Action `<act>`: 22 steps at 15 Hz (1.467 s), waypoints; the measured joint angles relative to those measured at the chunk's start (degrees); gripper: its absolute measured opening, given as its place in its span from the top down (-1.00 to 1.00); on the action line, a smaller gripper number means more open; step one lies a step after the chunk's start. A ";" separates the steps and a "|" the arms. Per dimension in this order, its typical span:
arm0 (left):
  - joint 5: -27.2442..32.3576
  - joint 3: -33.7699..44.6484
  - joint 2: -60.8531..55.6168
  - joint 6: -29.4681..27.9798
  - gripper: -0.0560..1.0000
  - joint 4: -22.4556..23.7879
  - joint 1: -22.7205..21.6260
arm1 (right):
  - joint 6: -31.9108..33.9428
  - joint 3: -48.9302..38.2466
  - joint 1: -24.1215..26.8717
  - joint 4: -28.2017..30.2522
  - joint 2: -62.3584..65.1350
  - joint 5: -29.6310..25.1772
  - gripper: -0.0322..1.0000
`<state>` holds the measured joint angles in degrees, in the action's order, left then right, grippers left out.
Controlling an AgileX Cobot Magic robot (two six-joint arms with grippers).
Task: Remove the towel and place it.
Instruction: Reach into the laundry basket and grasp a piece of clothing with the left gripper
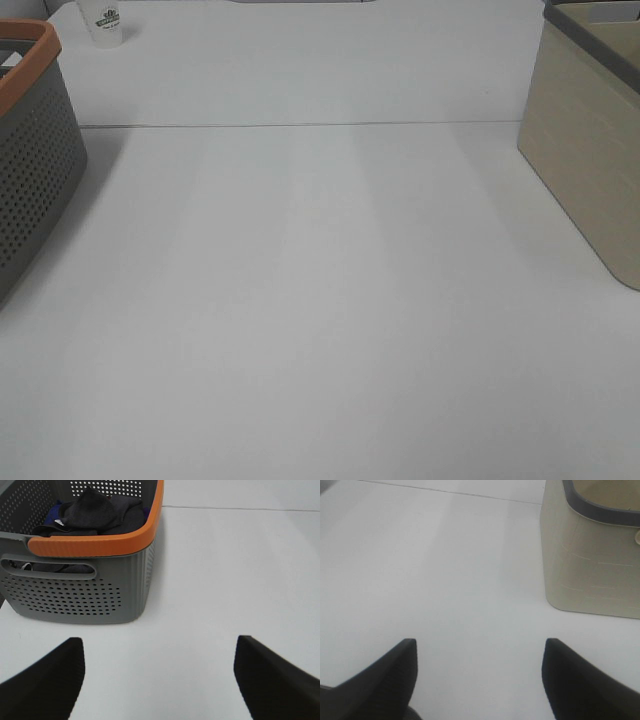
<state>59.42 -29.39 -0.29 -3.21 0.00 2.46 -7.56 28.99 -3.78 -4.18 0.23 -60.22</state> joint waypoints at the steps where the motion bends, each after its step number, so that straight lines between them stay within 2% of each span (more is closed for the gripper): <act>1: 0.00 0.00 0.00 0.00 -0.55 0.00 0.00 | 0.00 0.00 0.00 0.00 0.00 0.00 -0.41; 22: 0.00 0.00 0.00 -0.06 -0.55 0.00 0.00 | 0.00 0.00 0.00 0.00 0.00 0.00 -0.41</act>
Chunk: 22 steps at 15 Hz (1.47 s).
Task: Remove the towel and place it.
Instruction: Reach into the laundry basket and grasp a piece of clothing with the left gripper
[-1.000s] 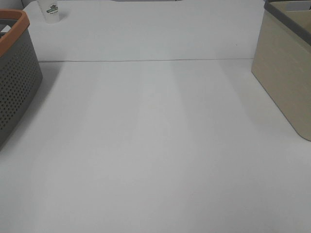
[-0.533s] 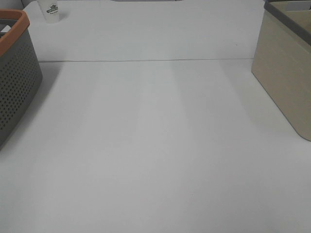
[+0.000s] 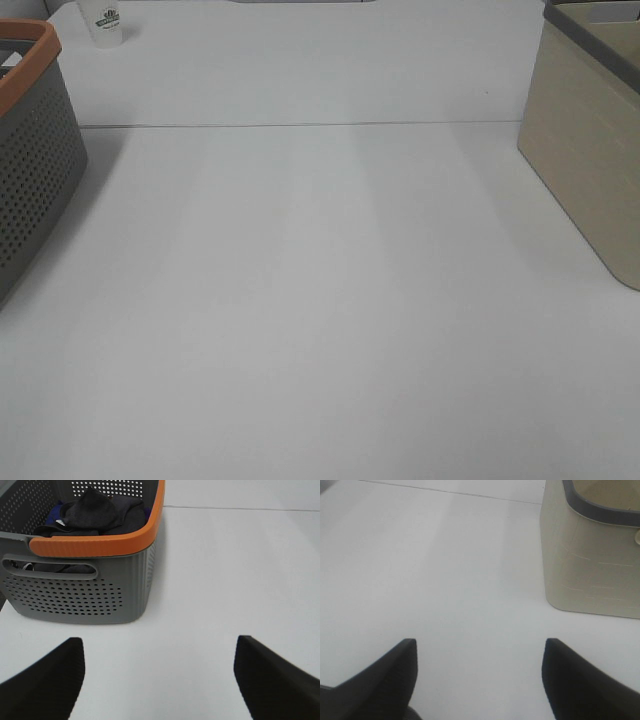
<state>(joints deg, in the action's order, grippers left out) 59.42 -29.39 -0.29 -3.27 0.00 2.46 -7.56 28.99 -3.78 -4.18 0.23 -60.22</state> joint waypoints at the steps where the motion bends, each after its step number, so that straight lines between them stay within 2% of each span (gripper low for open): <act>1: 0.00 0.00 0.00 0.00 -0.55 0.00 0.00 | 0.00 0.00 0.00 0.00 0.00 0.00 -0.41; 22: 0.00 0.00 0.00 0.00 -0.55 0.29 0.00 | 0.00 0.00 0.00 0.00 0.00 0.00 -0.41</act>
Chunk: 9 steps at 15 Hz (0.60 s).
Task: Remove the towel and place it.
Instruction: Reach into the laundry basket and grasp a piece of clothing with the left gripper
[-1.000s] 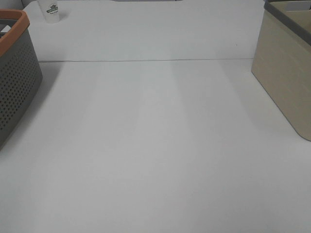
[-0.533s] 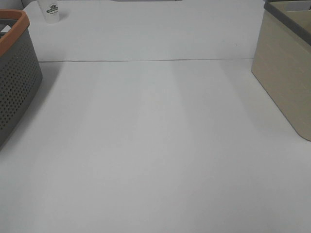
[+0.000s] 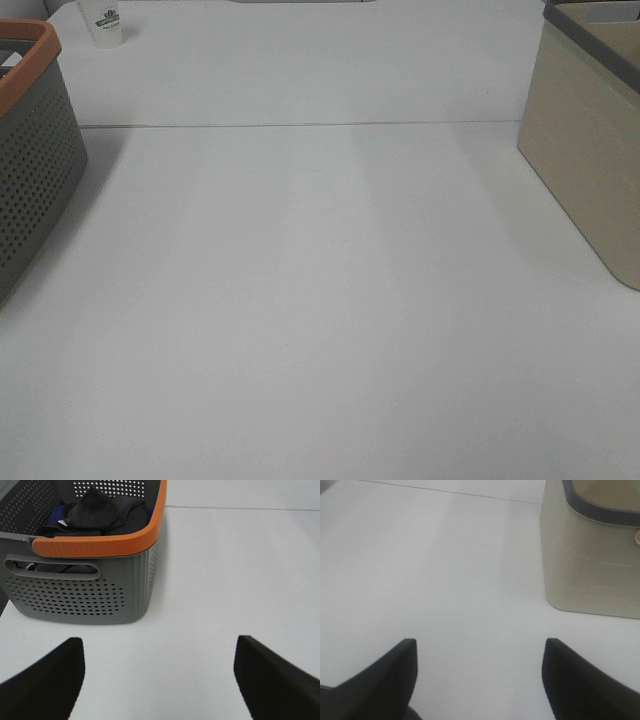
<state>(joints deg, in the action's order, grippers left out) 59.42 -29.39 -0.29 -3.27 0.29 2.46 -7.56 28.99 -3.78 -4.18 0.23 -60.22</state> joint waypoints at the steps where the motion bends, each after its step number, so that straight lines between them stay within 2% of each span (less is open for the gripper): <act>1: 0.00 0.00 0.00 0.00 -0.55 0.00 0.00 | 0.00 0.00 0.00 0.00 0.00 0.00 -0.41; 9: -0.23 -0.52 0.00 0.00 -0.55 -0.29 0.00 | 0.00 0.00 0.00 0.00 0.00 0.00 -0.41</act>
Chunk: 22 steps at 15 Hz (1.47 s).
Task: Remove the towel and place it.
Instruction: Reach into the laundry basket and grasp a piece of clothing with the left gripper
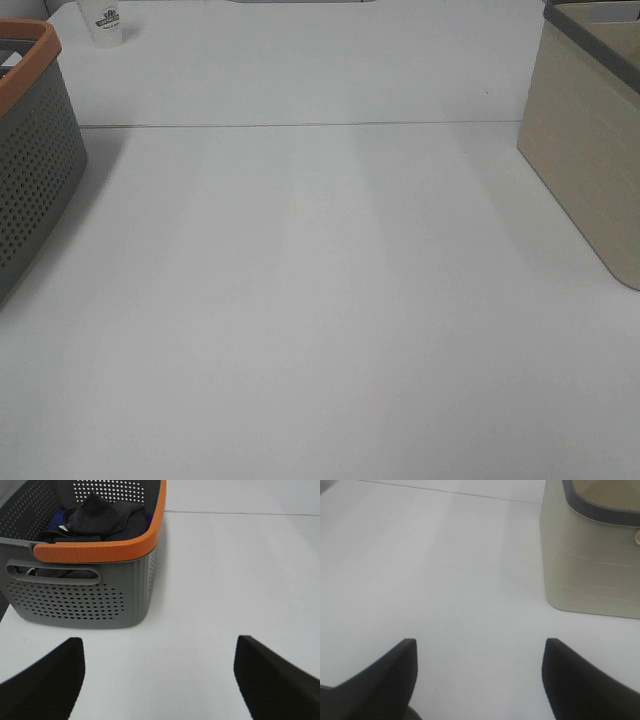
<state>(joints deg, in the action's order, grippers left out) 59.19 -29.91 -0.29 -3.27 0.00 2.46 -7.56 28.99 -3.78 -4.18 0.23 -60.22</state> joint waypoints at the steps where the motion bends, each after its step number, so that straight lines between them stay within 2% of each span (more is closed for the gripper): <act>1: -0.29 0.00 0.00 0.00 -0.55 0.00 0.00 | 0.00 0.00 0.00 0.00 0.00 0.00 -0.41; 6: -3.90 -3.04 5.96 0.00 -0.55 2.06 0.00 | 0.00 0.00 0.00 0.00 0.00 0.00 -0.41; 14: -4.93 -16.73 33.69 0.11 -0.55 5.96 0.00 | 0.00 0.00 0.00 0.00 0.00 0.00 -0.41; 16: -4.87 -21.72 40.74 2.18 -0.55 6.02 0.00 | 0.00 0.00 0.00 0.00 0.00 0.00 -0.41; 17: -4.76 -26.64 46.98 7.16 -0.55 6.13 0.00 | 0.00 0.00 0.00 0.00 0.00 0.00 -0.41; 22: -4.35 -35.18 58.44 14.15 -0.55 6.42 0.00 | 0.00 0.00 0.00 0.00 0.00 0.00 -0.41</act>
<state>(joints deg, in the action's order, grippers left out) 54.83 -65.09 58.16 10.89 6.42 2.46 -7.56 28.99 -3.78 -4.18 0.23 -60.22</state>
